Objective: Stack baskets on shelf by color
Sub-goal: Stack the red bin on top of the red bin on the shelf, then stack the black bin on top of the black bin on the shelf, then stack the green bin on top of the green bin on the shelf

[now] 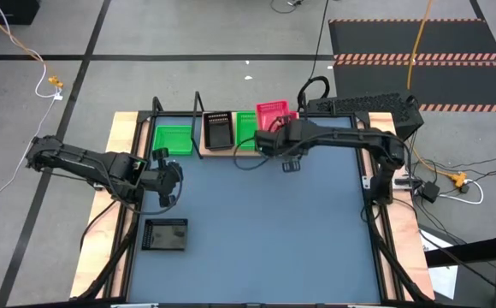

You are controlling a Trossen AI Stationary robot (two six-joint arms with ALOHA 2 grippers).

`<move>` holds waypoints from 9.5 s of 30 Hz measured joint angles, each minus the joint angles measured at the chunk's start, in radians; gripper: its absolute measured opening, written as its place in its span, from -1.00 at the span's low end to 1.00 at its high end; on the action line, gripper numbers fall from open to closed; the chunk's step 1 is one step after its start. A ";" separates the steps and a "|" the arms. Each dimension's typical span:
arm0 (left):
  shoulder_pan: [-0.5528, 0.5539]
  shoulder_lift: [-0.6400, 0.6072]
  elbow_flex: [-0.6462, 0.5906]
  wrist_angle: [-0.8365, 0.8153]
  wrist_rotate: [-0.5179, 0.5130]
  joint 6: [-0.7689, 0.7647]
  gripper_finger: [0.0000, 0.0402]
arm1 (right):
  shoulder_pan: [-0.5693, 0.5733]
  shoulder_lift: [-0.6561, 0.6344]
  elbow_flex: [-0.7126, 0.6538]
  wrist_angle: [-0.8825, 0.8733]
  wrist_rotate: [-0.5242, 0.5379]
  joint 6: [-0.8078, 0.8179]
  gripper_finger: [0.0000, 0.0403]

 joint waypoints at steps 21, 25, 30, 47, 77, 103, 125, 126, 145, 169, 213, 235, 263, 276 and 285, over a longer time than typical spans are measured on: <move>0.000 0.000 0.000 -0.001 0.000 0.001 -0.90 | -0.155 -0.032 -0.199 0.199 -0.181 -0.114 -0.90; 0.000 0.000 0.000 0.000 -0.020 -0.021 -0.90 | -0.154 -0.085 -0.199 0.232 -0.197 -0.104 -0.79; 0.000 0.000 0.000 0.000 -0.042 -0.041 -0.90 | -0.154 -0.152 -0.199 0.256 -0.196 -0.084 -0.60; 0.000 -0.003 0.000 -0.001 -0.043 -0.061 -0.90 | -0.127 -0.176 -0.431 0.396 -0.106 0.002 -0.30; -0.125 -0.003 0.000 -0.174 -0.015 -0.537 -0.90 | 0.212 -0.248 -0.613 1.465 -0.598 0.340 -0.27; -0.218 -0.003 0.000 -0.255 -0.095 -0.664 -0.90 | 0.419 0.429 0.056 1.483 -0.568 -0.060 -0.27; -0.309 -0.003 -0.017 -0.254 -0.090 -0.687 -0.90 | 0.385 0.680 0.177 1.608 -0.394 -0.693 -0.06; -0.309 -0.003 -0.017 -0.254 -0.091 -0.687 -0.90 | 0.387 0.681 0.177 1.613 -0.394 -0.675 -0.06; -0.361 -0.003 -0.018 -0.255 -0.093 -0.759 -0.90 | 0.445 0.356 -0.042 1.533 0.039 0.011 -0.06; -0.360 -0.003 -0.018 -0.233 -0.095 -0.731 -0.90 | 0.369 -0.114 -0.919 2.210 0.039 0.494 -0.06; -0.251 -0.002 -0.091 -0.081 -0.272 -0.571 -0.75 | 0.373 0.371 -0.297 2.028 -0.330 0.357 -0.06; -0.089 -0.010 -0.114 -0.051 -0.372 -0.534 -0.41 | 0.372 0.628 0.391 1.232 -0.534 -0.146 -0.22; 0.039 -0.010 -0.114 0.018 -0.318 -0.388 -0.41 | 0.457 0.705 0.294 1.434 -0.116 -0.686 -0.22; 0.039 -0.011 -0.114 0.017 -0.215 -0.389 -0.41 | 0.448 0.662 0.294 1.169 0.119 -0.574 -0.22; 0.049 -0.007 -0.115 0.135 -0.464 -0.443 -0.41 | 0.380 0.559 0.296 0.919 0.069 -0.311 -0.22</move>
